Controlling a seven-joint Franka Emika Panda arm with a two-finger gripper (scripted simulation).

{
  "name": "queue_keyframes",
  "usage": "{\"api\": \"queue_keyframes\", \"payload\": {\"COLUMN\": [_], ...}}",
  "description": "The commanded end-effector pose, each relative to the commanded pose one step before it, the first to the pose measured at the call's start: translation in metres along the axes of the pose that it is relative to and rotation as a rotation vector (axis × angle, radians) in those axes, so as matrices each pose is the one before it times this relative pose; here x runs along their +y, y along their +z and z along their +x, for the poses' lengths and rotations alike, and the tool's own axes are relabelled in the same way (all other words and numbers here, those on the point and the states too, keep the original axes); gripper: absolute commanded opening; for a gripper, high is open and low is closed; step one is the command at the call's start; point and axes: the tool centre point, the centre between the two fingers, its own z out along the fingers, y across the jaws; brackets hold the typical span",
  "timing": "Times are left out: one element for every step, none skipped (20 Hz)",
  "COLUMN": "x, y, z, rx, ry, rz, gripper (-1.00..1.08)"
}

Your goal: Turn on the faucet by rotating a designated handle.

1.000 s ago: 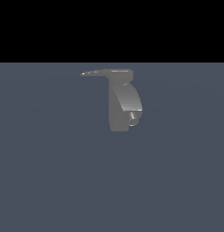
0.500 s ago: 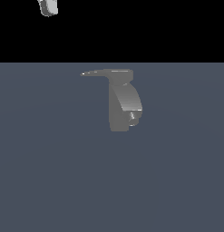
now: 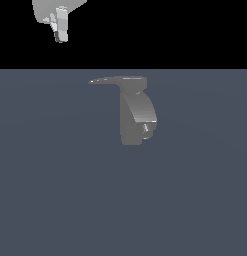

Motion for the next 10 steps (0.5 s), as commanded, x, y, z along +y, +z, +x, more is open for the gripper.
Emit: {"api": "queue_keyframes", "payload": {"x": [-0.01201,-0.00472,-0.00473,-0.00475,-0.00477,-0.00481,-0.00485,-0.00489,-0.00495,-0.00501], "y": [0.00746,0.00294,0.00295,0.00297,0.00299,0.00302,0.00304,0.00308,0.00312,0.00316], "z": [0.00751,0.00298,0.003,0.00303,0.00306,0.00309,0.00313,0.00318,0.00322,0.00328], "rx": [0.00043,0.00022,0.00025,0.00028,0.00031,0.00035,0.00038,0.00042,0.00045,0.00049], "ry": [0.05132,0.02005,0.02013,0.02024,0.02038,0.02053,0.02072,0.02095,0.0212,0.02149], "rz": [0.00123,0.00018,0.00016,0.00013,0.0001,0.00007,0.00004,0.00001,-0.00002,-0.00004], "gripper": [-1.0,-1.0,-1.0,-1.0,-1.0,-1.0,-1.0,-1.0,-1.0,-1.0]}}
